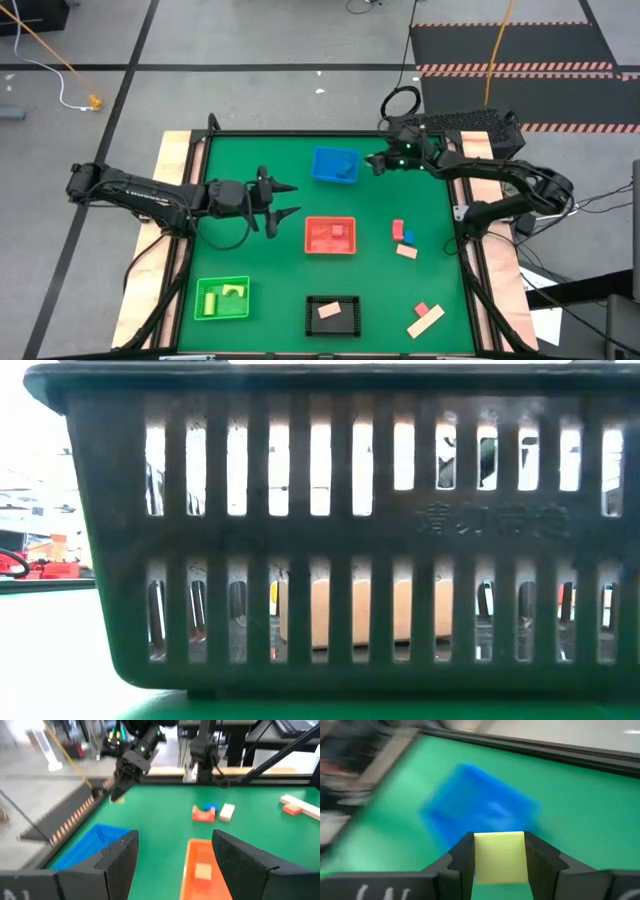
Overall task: Sort & place blocks by color
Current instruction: Put the green block into the green bin
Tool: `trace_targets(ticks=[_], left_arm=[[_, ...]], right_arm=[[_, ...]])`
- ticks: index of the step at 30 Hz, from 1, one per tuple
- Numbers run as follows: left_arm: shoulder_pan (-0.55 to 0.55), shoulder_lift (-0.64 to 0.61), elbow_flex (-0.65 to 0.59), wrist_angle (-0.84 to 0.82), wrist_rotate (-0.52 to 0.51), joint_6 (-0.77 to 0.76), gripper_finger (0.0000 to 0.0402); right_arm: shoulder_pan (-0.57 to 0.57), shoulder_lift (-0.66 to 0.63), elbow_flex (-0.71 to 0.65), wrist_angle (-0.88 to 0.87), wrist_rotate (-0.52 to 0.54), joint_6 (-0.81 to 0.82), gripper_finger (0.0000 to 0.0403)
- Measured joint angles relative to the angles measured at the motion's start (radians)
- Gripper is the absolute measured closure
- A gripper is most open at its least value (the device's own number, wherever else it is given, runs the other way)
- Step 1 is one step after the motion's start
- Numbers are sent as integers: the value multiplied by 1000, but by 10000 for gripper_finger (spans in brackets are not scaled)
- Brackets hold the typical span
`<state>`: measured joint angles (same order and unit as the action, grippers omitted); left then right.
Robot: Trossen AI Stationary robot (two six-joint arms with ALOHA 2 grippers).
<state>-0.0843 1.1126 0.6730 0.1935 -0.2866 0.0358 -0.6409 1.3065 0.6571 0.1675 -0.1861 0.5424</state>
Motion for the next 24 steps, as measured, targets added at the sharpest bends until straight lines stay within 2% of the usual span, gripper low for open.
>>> trace_targets(ticks=[4,7,11,14,17,24], left_arm=[[-4,22,0,95,-2,87,149],[-9,53,-1,153,-17,178,149],[-17,127,-1,256,-101,322,149],[-17,186,-1,381,-161,427,149],[-18,240,-1,476,-167,502,149],[-40,319,0,618,-166,658,149]], right_arm=[[117,-10,0,203,-76,104,285],[215,-2,0,383,-82,157,285],[323,13,1,567,-76,204,285],[398,25,1,631,4,200,285],[459,51,1,675,104,178,285],[519,137,2,851,182,197,285]])
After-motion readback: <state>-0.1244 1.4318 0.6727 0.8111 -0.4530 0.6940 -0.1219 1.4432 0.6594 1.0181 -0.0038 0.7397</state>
